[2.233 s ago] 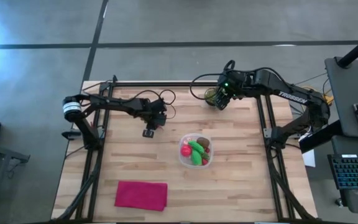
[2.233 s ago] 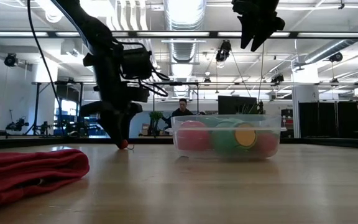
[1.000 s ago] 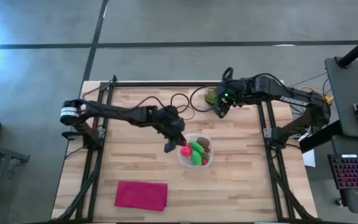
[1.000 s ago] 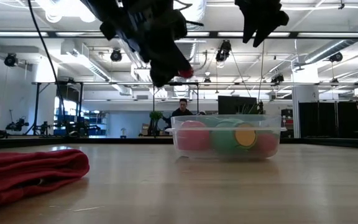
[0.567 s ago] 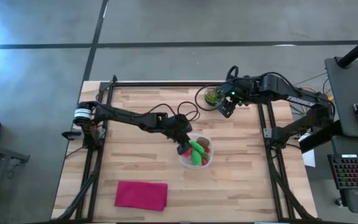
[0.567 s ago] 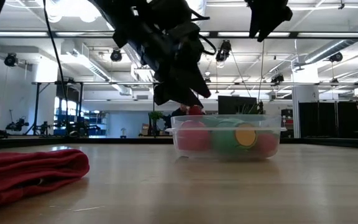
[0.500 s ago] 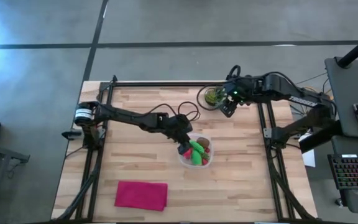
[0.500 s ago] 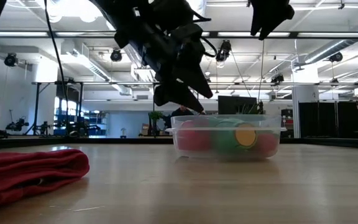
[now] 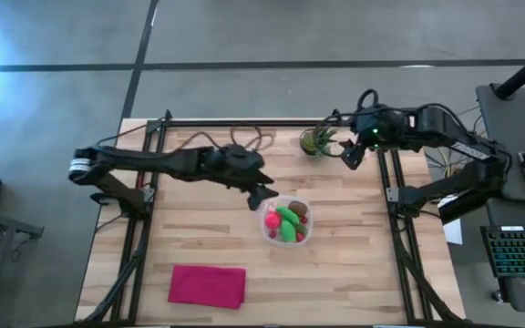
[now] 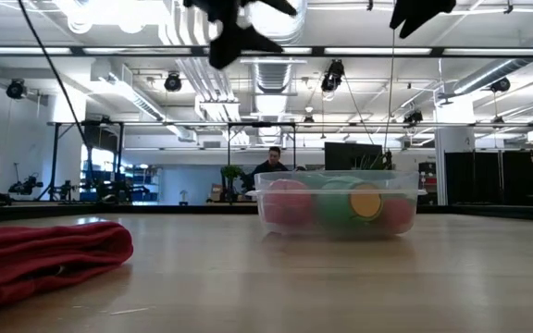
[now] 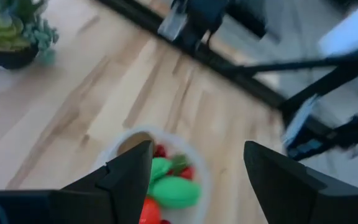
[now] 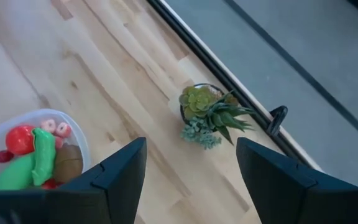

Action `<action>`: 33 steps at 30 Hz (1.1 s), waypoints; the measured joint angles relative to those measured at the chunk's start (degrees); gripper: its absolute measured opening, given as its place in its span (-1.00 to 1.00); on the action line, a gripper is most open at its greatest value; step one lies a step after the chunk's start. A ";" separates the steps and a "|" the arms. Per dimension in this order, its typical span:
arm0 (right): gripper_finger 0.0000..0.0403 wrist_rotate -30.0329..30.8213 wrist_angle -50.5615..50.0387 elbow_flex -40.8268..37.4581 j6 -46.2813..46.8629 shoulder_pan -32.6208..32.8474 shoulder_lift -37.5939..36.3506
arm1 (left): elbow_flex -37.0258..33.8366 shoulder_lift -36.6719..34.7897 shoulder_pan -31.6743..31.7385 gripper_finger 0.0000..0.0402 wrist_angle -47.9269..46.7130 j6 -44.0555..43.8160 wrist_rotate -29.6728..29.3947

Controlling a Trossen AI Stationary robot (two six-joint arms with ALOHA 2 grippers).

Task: Pick and placing Produce into tupperware
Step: Return to Home Position

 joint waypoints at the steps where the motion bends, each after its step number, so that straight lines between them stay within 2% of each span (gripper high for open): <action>1: 0.20 0.00 -0.06 0.00 -0.68 0.00 -0.50 | -0.18 -1.67 0.00 0.19 -0.24 -1.43 -0.01; 6: 0.20 -0.07 -1.85 0.00 -1.38 0.00 -3.53 | -0.65 -10.26 -0.41 0.19 -0.45 -3.36 1.15; 10: 0.20 -0.82 -4.23 0.12 5.11 0.00 -6.79 | -1.43 -17.11 -1.13 0.19 -0.56 -7.58 4.70; 12: 0.20 -3.85 -4.71 0.24 7.04 0.18 -9.07 | -1.93 -20.47 -2.08 0.19 -0.28 -7.20 4.91; 15: 0.20 -10.97 -3.75 -0.02 4.24 1.87 -13.31 | -2.90 -24.64 -4.07 0.20 -0.27 -3.03 4.78; 18: 0.20 -12.47 -1.65 -1.99 5.32 3.96 -17.62 | -5.29 -28.42 -5.28 0.20 -0.69 -2.31 4.71; 22: 0.20 -12.52 5.08 -10.20 6.50 6.23 -24.93 | -12.79 -33.20 -6.50 0.20 0.18 -3.45 1.18; 24: 0.20 -14.64 11.49 -16.51 6.54 6.87 -29.29 | -18.23 -35.52 -7.25 0.20 2.23 -2.11 1.26; 29: 0.20 -23.19 30.84 -33.26 5.73 6.97 -39.14 | -34.39 -42.77 -7.28 0.20 20.74 -0.12 0.98; 33: 0.20 -27.44 37.85 -40.95 4.70 7.05 -44.11 | -45.44 -49.41 -7.39 0.20 33.99 1.45 1.32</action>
